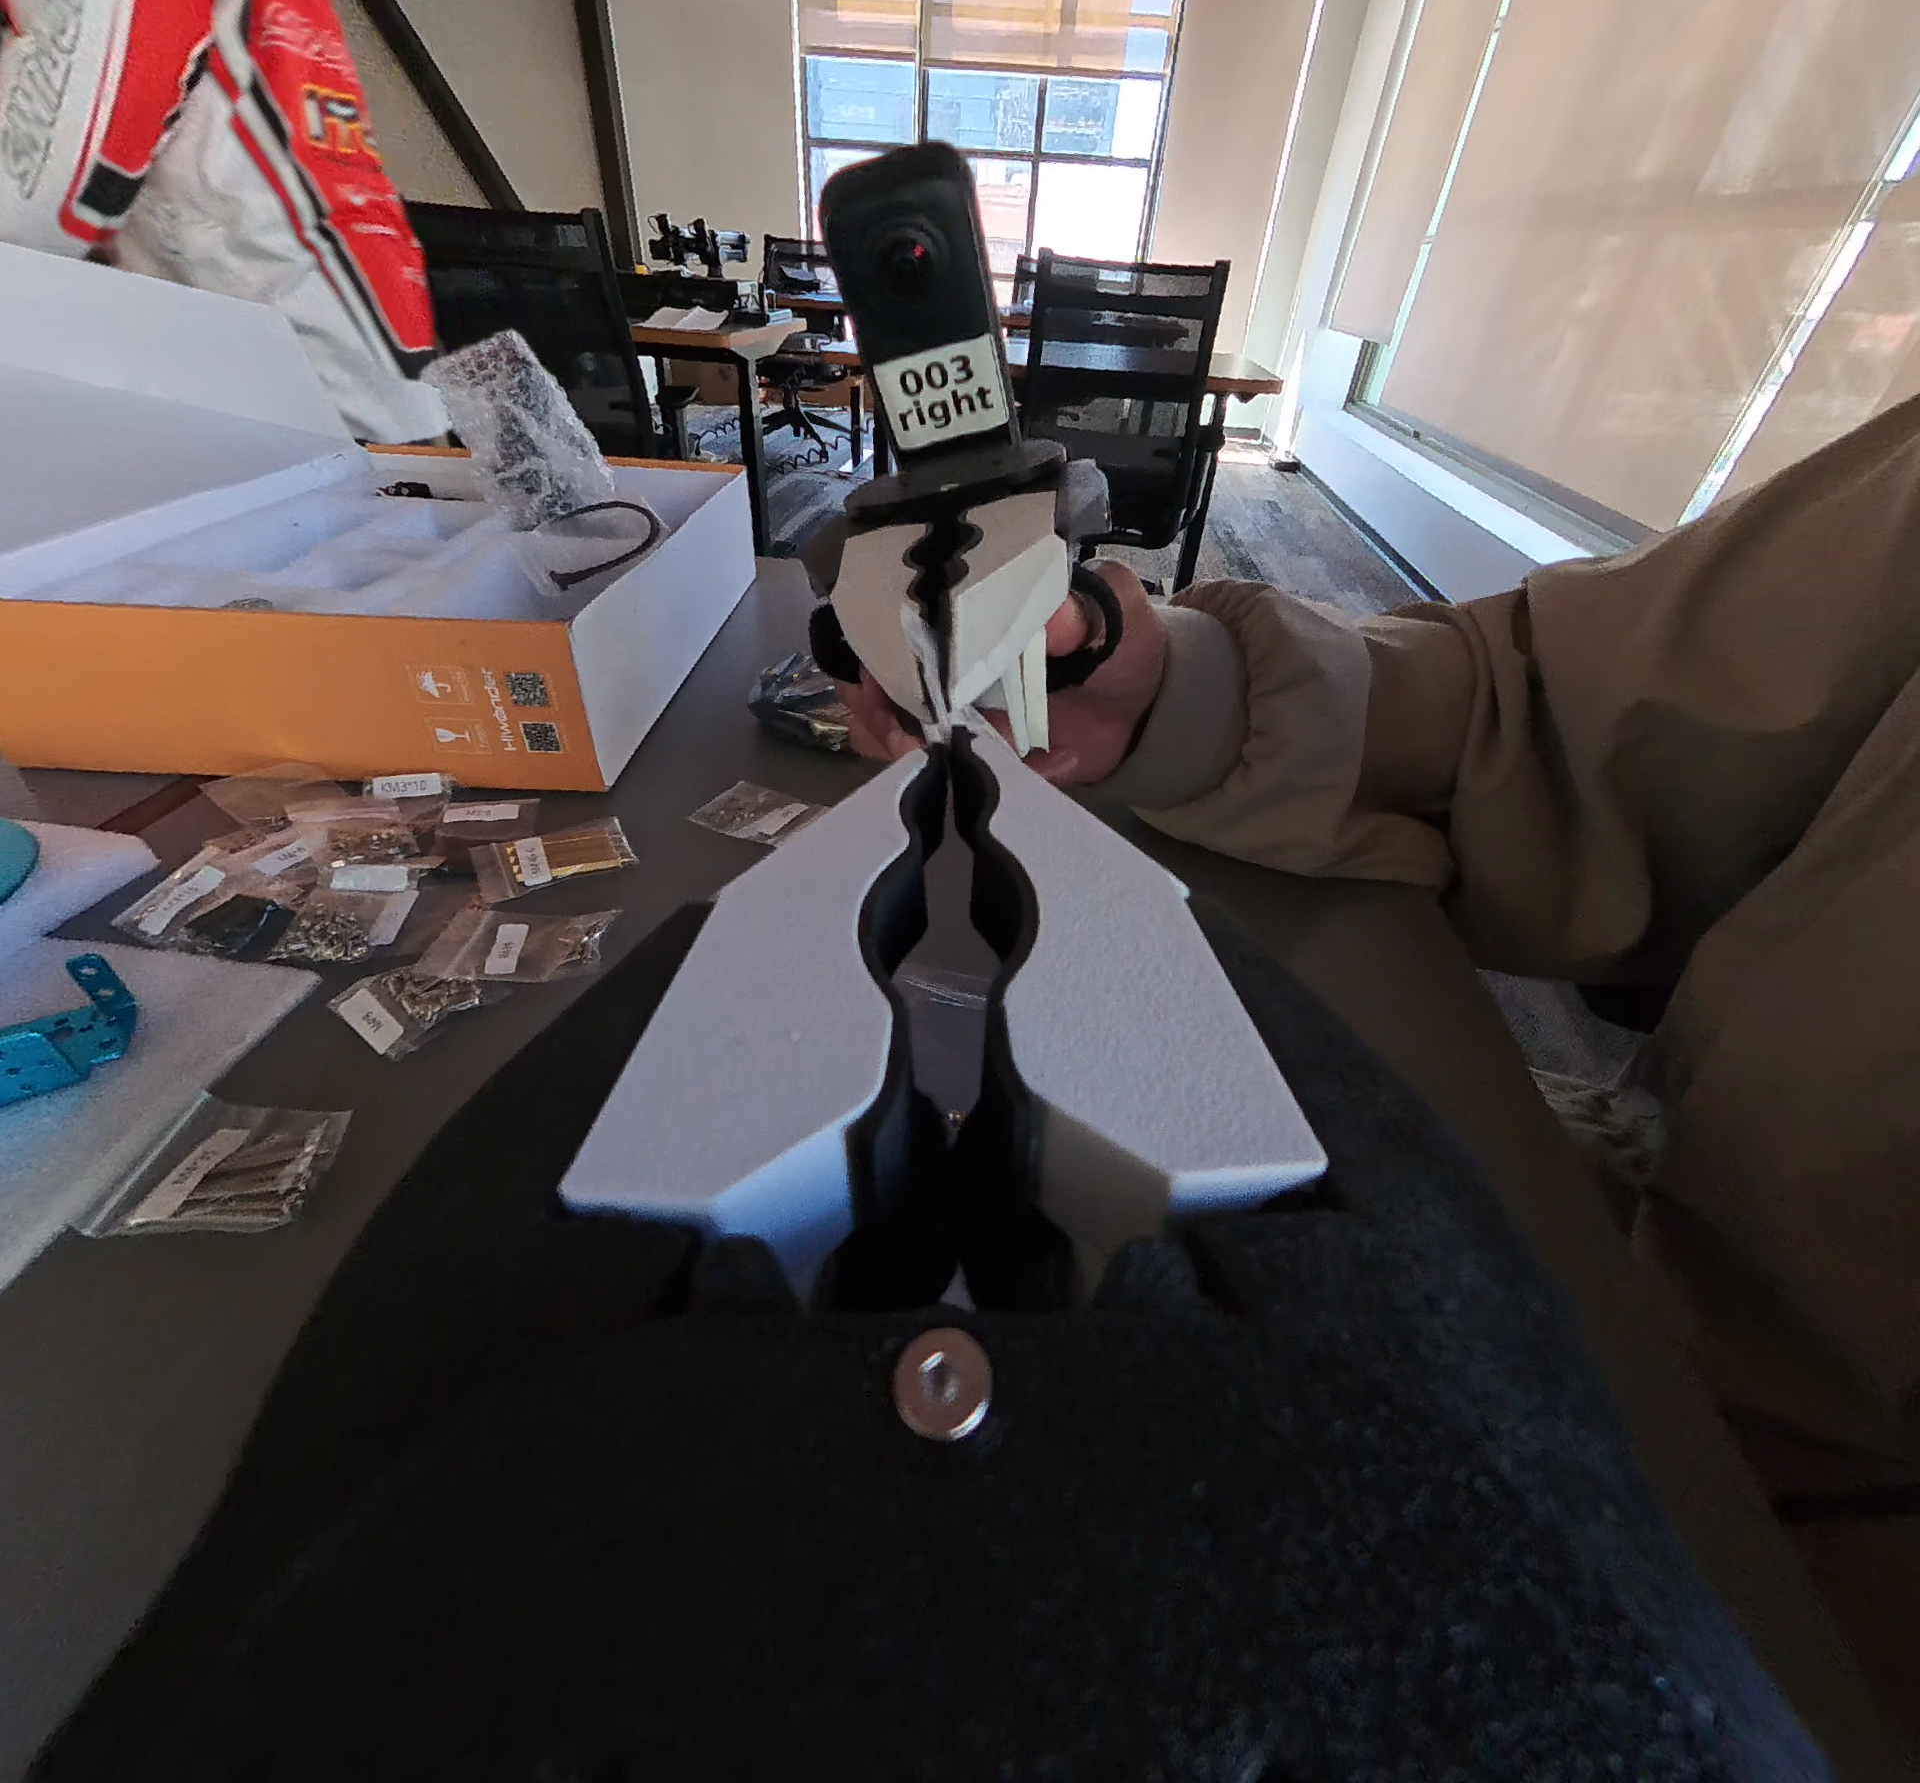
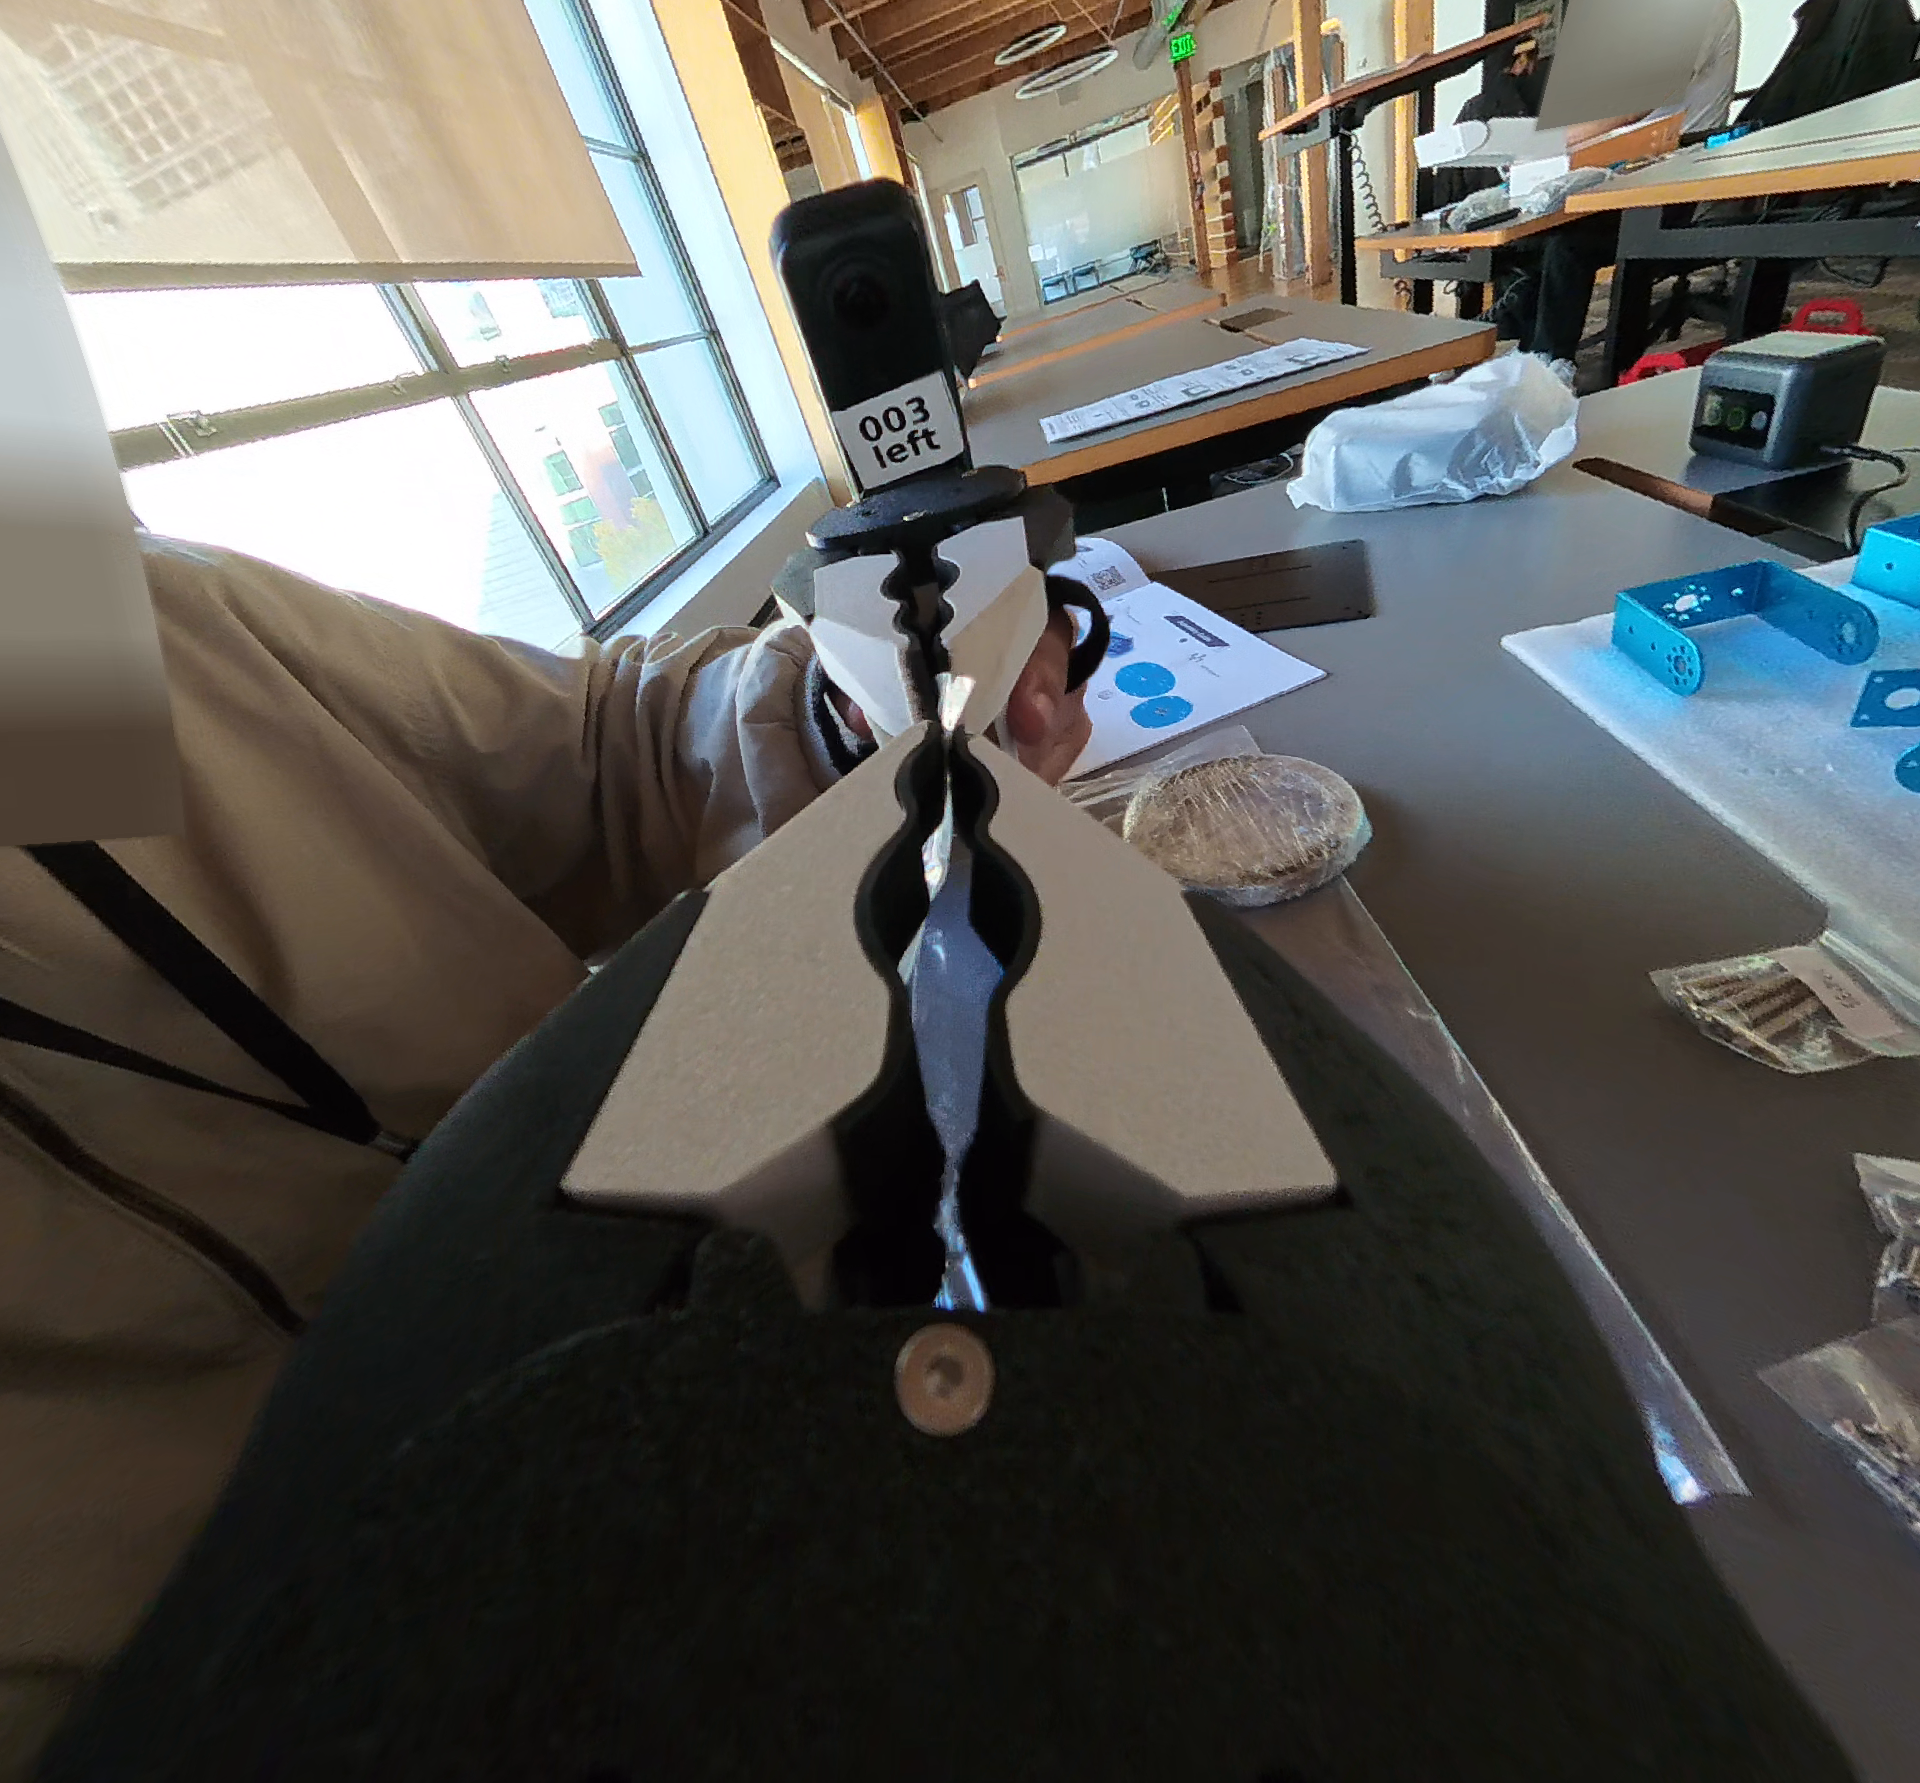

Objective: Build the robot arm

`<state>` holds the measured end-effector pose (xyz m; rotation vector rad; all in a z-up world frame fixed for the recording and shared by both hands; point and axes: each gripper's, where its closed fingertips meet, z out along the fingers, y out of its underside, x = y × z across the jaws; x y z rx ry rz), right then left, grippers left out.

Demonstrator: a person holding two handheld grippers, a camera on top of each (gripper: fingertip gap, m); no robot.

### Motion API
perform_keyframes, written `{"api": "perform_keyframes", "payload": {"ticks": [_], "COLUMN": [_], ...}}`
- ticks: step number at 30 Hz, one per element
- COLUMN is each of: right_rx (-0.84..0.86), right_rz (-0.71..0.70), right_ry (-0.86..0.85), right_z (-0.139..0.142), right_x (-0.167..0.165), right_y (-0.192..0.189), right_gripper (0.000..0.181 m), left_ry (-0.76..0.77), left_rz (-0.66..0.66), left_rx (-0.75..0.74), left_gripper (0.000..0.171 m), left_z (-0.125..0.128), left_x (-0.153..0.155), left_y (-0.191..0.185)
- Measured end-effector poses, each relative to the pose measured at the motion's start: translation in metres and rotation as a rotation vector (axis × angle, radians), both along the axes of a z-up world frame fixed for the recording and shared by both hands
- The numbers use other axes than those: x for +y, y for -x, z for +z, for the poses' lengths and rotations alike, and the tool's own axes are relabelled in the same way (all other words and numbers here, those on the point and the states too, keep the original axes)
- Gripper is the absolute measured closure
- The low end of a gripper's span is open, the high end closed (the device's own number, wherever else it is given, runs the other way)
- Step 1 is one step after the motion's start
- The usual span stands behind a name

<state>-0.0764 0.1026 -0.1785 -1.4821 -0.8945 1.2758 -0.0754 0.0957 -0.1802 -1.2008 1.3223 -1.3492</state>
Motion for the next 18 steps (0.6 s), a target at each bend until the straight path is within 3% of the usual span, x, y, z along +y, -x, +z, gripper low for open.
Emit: {"api": "perform_keyframes", "payload": {"ticks": [5, 18], "right_rx": [-0.046, -0.127], "right_rz": [-0.002, 0.016], "right_ry": [-0.036, 0.079], "right_z": [0.001, -0.022], "right_x": [-0.004, -0.005], "right_y": [0.002, 0.008], "right_gripper": [0.181, 0.181], "left_ry": [-0.045, -0.110], "left_rz": [-0.010, -0.017], "left_rx": [0.029, 0.126], "left_gripper": [0.171, 0.171], "left_z": [0.000, -0.024], "left_x": [-0.003, -0.005], "left_y": [0.002, -0.002]}}
